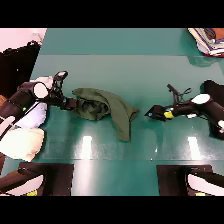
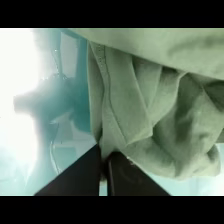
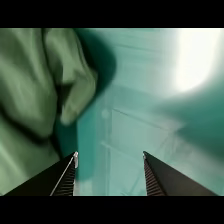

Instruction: Fold the shirts.

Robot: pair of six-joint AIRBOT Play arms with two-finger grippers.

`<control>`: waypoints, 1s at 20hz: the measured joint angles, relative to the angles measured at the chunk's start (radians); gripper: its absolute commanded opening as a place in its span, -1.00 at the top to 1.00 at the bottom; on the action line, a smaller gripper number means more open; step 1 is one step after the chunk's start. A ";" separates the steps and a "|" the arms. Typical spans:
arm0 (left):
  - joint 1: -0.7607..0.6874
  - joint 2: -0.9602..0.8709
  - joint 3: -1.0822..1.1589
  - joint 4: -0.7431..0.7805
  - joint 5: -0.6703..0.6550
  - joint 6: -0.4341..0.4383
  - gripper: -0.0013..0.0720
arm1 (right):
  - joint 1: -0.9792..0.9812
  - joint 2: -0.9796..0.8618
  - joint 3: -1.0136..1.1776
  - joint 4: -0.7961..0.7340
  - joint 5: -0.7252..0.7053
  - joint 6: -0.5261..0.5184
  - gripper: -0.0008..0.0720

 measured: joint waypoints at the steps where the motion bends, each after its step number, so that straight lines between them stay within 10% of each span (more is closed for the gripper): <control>1: 0.000 0.000 0.000 0.002 0.000 0.000 0.89 | 0.024 -0.034 0.017 0.012 -0.021 -0.008 -0.19; 5: 0.000 0.000 0.000 0.003 0.000 0.000 0.89 | 0.098 -0.153 0.115 0.045 -0.071 -0.024 -0.01; 8: 0.000 0.000 0.000 0.011 0.000 0.000 0.89 | 0.130 -0.230 0.198 0.034 -0.091 -0.029 0.93; 20: 0.000 0.150 0.206 0.380 0.071 -0.100 0.89 | -0.005 -0.021 0.581 -0.273 -0.029 0.004 0.93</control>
